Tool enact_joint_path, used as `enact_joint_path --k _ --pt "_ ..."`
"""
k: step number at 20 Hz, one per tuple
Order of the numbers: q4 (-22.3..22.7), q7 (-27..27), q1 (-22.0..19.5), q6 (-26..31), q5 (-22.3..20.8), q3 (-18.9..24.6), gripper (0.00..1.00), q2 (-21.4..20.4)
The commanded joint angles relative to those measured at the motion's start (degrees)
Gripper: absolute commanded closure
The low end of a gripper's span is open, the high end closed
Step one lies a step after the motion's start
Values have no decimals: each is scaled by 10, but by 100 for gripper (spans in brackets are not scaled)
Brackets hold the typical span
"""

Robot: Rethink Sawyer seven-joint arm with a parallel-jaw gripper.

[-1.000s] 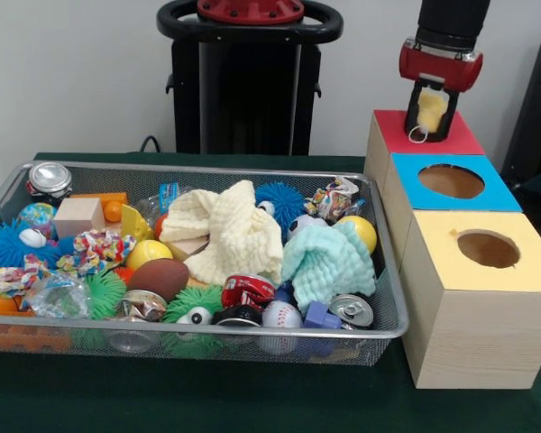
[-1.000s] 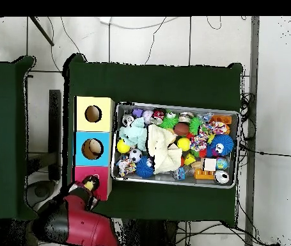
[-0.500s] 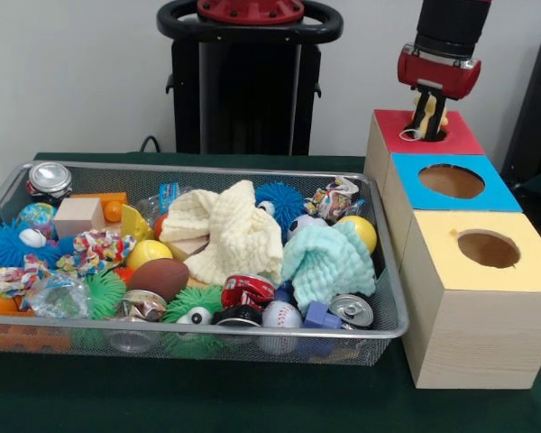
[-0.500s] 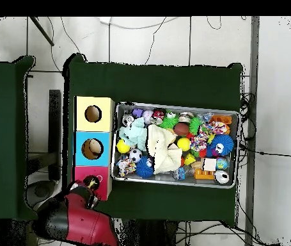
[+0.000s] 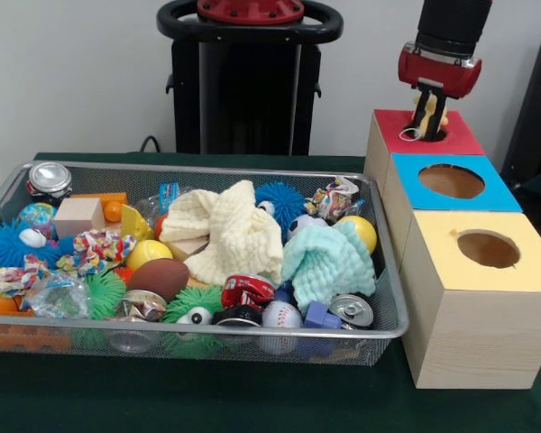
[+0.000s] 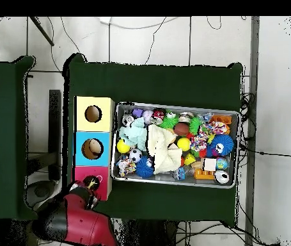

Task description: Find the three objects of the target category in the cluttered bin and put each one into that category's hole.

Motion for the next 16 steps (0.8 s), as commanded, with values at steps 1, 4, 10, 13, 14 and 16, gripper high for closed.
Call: enact_joint_path --k 1,4,10,13,14,16 --pt "-18 102 -59 -4 8 70 100 32" --pt "-23 90 -71 14 3 68 100 25" --pt "-70 79 -66 99 -3 27 100 16" --pt "-89 77 -67 129 -8 16 100 15" --pt "-93 79 -64 135 -9 14 100 14" --pt "-98 83 -61 143 -10 11 100 14"
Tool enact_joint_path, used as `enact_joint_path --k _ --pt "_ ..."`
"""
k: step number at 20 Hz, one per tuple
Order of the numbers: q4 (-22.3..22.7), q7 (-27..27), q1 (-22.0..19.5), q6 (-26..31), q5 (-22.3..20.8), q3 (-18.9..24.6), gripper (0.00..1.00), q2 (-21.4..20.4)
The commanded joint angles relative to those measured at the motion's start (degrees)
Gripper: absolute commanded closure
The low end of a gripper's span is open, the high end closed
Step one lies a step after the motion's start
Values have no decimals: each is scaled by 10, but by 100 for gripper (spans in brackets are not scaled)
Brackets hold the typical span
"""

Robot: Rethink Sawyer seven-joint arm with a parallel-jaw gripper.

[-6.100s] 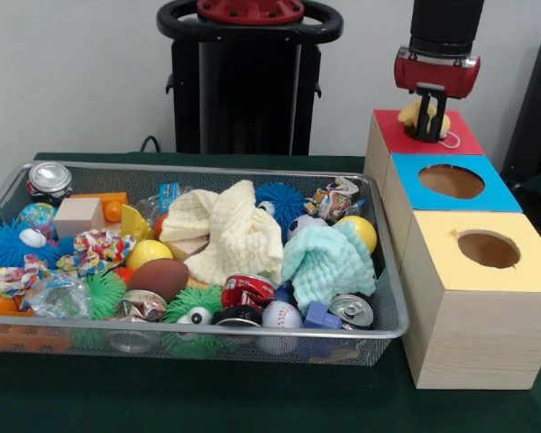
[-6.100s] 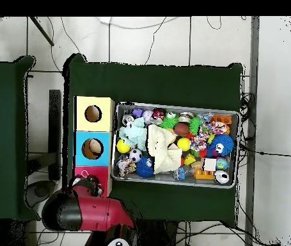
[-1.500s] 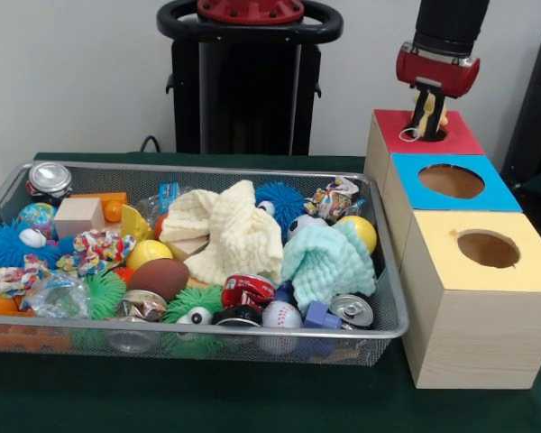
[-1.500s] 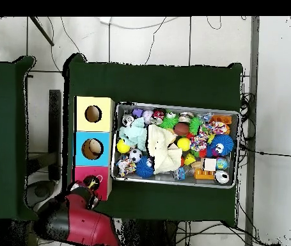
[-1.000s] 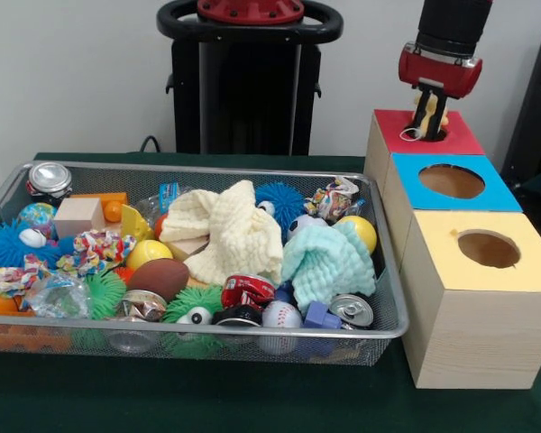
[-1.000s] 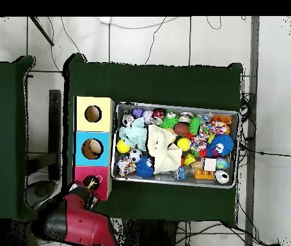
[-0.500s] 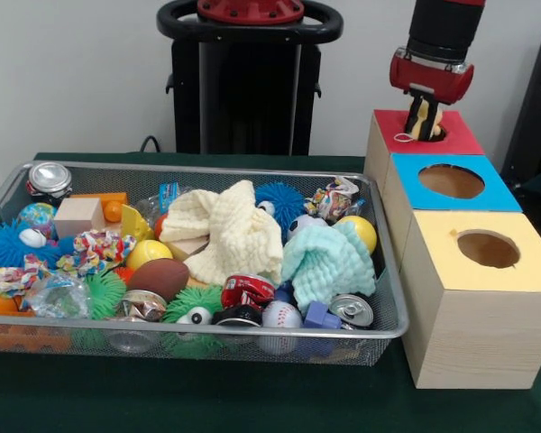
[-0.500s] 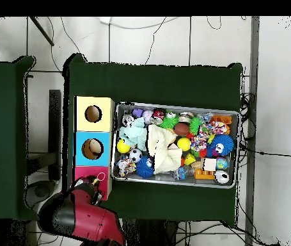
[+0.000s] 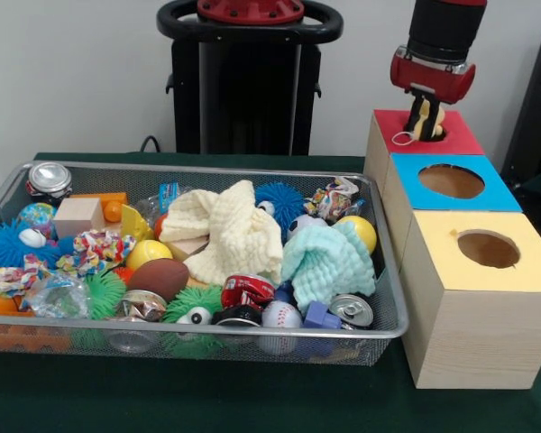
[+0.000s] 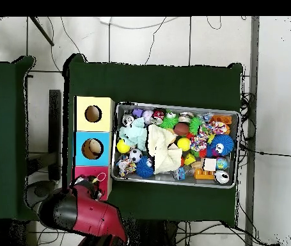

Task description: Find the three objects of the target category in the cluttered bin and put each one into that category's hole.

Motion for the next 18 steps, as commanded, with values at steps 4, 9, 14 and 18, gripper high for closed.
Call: enact_joint_path --k 4,9,14,18 --pt "-75 87 -18 55 -6 8 100 29" --pt "-64 77 -54 -38 -11 52 100 75" --pt "-55 80 -108 -147 -50 106 100 127" --pt "-41 92 -139 -190 -85 132 100 148"
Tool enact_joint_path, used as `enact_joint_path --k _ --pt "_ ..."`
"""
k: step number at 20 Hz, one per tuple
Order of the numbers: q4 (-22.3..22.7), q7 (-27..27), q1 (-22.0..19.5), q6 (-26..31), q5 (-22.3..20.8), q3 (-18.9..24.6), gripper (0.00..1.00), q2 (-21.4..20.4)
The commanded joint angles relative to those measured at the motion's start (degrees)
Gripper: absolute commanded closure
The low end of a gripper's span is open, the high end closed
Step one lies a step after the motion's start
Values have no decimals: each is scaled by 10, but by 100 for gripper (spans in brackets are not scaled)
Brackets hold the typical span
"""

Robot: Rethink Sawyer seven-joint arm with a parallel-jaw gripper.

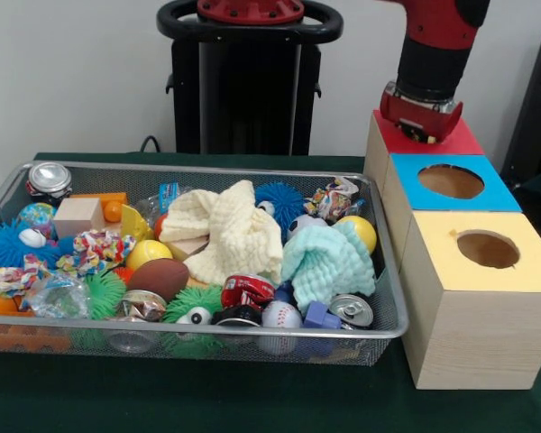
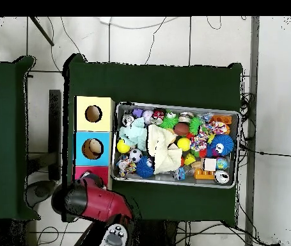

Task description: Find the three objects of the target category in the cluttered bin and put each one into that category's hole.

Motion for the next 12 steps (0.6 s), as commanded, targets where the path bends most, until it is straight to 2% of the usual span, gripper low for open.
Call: enact_joint_path --k 1,4,6,12 --pt "-20 96 -76 -158 -57 72 100 87" --pt "-18 113 -76 -178 -74 70 100 97" --pt "-25 121 -83 -204 -92 72 100 118" --pt "-53 125 -128 -262 -152 91 100 178"
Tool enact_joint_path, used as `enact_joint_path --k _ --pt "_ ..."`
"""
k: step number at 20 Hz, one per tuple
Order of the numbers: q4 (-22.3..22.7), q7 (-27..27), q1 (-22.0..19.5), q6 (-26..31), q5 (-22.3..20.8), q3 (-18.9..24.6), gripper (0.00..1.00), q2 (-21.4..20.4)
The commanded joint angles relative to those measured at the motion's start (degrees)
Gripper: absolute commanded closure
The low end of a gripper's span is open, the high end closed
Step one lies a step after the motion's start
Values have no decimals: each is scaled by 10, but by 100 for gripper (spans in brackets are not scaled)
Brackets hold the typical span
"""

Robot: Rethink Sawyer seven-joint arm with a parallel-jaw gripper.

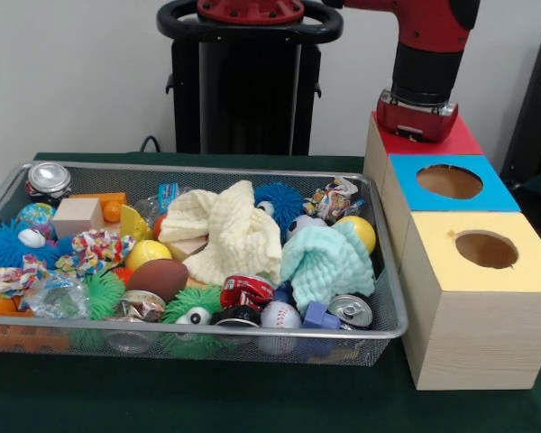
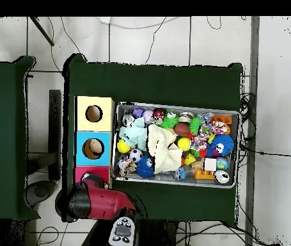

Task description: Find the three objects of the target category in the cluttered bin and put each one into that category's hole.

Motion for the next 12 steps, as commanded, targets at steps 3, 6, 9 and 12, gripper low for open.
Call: enact_joint_path --k 3,6,9,12 --pt "-75 126 -80 -227 -54 45 100 210" --pt "-80 137 -73 -223 -61 38 0 213" --pt "-80 144 -61 -231 -55 29 0 214" --pt "-82 139 -60 -222 -57 28 0 213"
